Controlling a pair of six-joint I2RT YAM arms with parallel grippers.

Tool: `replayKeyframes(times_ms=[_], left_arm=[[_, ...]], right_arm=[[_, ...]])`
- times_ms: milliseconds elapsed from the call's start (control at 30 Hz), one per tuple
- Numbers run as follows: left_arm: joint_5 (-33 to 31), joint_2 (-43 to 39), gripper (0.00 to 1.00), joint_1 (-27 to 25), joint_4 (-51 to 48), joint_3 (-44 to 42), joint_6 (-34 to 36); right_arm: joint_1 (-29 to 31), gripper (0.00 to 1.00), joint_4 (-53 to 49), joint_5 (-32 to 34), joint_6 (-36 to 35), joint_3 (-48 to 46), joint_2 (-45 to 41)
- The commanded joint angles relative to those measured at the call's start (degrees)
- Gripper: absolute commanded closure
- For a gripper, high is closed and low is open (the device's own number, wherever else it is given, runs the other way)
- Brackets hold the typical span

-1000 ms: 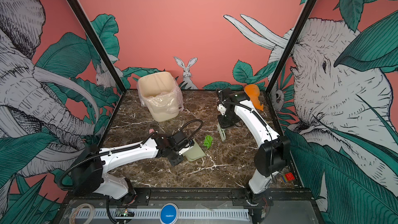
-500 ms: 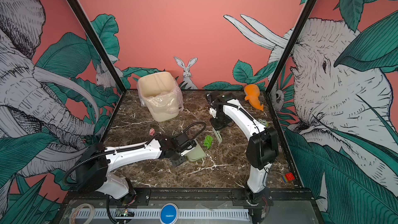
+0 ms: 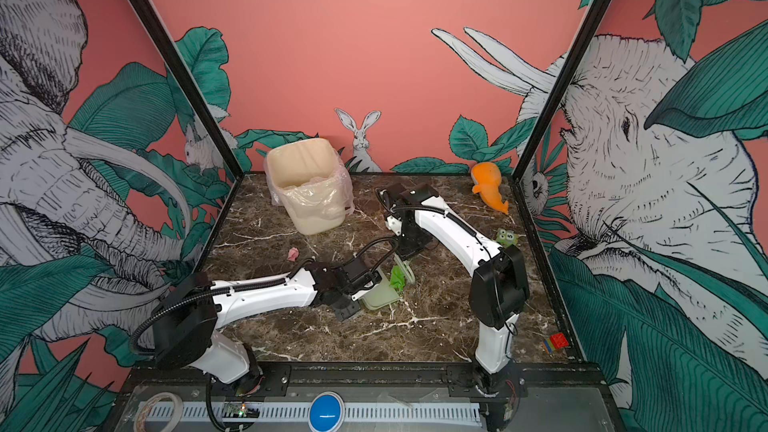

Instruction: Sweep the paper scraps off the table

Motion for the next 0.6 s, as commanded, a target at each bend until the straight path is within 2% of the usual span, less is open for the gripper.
replayKeyframes(times_ms=[0,133,233,567], left_arm=[[-0.4,-0.3,0.96,-0.2,0.8,-0.3,-0.3],[-0.3,-0.4,0.96,-0.3,1.2,-0.6,-0.6],[-0.2,-0.4,0.96,-0.3,1.5,-0.9,-0.6],[-0.2,-0.7,0.96,-0.3,2.0,-1.3,-0.7]], right_arm=[[2.5,1.0,0.7,-7.0,2.2,-0.6,-2.9],[4.0,1.0,3.3,-12.5,4.3,-1.9,-6.7],[4.1,1.0,4.1,-13.6,5.3,-2.7,-9.3],[0.6,1.0,-2.1,-1.9,2.5,-1.8,-11.0]])
